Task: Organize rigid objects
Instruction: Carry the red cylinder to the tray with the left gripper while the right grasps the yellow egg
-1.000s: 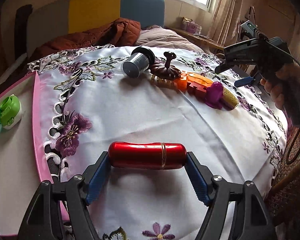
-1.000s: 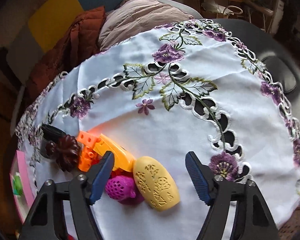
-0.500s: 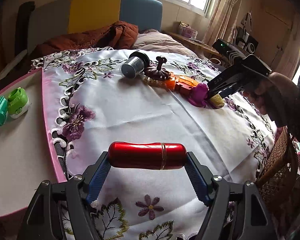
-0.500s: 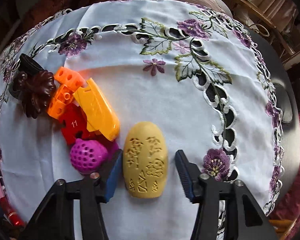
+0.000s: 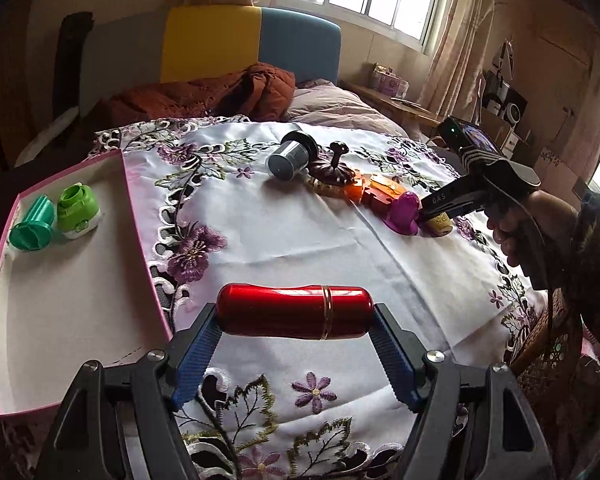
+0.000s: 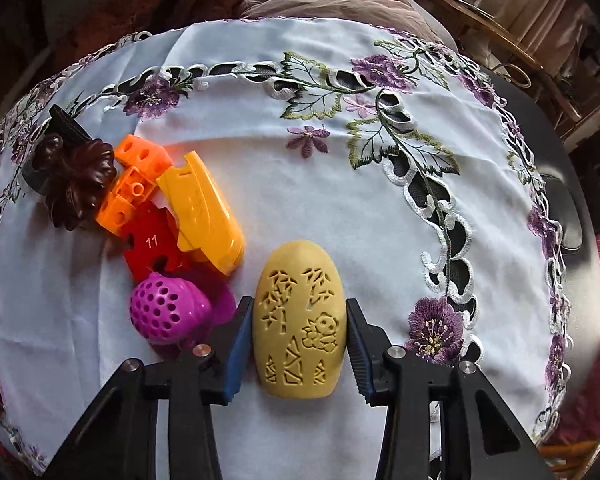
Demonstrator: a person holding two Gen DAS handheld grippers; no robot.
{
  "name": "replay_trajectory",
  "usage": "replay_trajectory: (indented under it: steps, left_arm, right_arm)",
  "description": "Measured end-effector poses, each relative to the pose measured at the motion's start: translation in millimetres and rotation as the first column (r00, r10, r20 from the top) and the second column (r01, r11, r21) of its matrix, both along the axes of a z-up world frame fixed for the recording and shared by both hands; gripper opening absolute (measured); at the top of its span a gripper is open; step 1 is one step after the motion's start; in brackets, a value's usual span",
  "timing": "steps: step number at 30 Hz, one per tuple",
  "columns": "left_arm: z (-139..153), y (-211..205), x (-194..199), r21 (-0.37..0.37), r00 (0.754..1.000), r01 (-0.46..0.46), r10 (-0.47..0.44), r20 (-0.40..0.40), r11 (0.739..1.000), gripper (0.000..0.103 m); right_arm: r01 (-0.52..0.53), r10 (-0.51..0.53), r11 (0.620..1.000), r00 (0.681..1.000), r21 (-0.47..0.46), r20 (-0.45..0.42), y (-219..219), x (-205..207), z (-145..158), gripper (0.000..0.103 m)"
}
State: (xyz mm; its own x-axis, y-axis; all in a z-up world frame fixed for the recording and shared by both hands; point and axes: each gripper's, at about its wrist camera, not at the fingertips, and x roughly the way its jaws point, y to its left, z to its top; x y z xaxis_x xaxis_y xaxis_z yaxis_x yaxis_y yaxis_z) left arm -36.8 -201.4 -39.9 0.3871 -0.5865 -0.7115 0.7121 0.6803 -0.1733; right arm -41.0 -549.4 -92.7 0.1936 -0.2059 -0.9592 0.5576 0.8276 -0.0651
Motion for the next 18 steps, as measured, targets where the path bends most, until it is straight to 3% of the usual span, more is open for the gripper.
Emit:
replay_trajectory:
  steps: [3, 8, 12, 18]
  left_arm:
    - [6, 8, 0, 0.006, 0.999, -0.033, 0.033, 0.018, 0.999, 0.076]
    - [12, 21, 6, 0.005, 0.995, -0.094, 0.093, 0.024, 0.996, 0.076]
    - [18, 28, 10, 0.000, 0.991, -0.131, 0.131, 0.034, 0.991, 0.076]
    - [28, 37, 11, 0.003, 0.984, -0.171, 0.171, 0.056, 0.985, 0.076]
  right_arm:
    - [0.030, -0.030, 0.998, 0.999, -0.060, 0.014, 1, -6, 8, 0.044]
    - [0.058, -0.022, 0.983, 0.979, -0.175, 0.201, 12, -6, 57, 0.044]
    - [-0.114, 0.154, 0.982, 0.942, -0.148, 0.298, 51, 10, 79, 0.044]
    - [-0.393, 0.400, 0.916, 0.877, -0.082, 0.267, 133, 57, 61, 0.044]
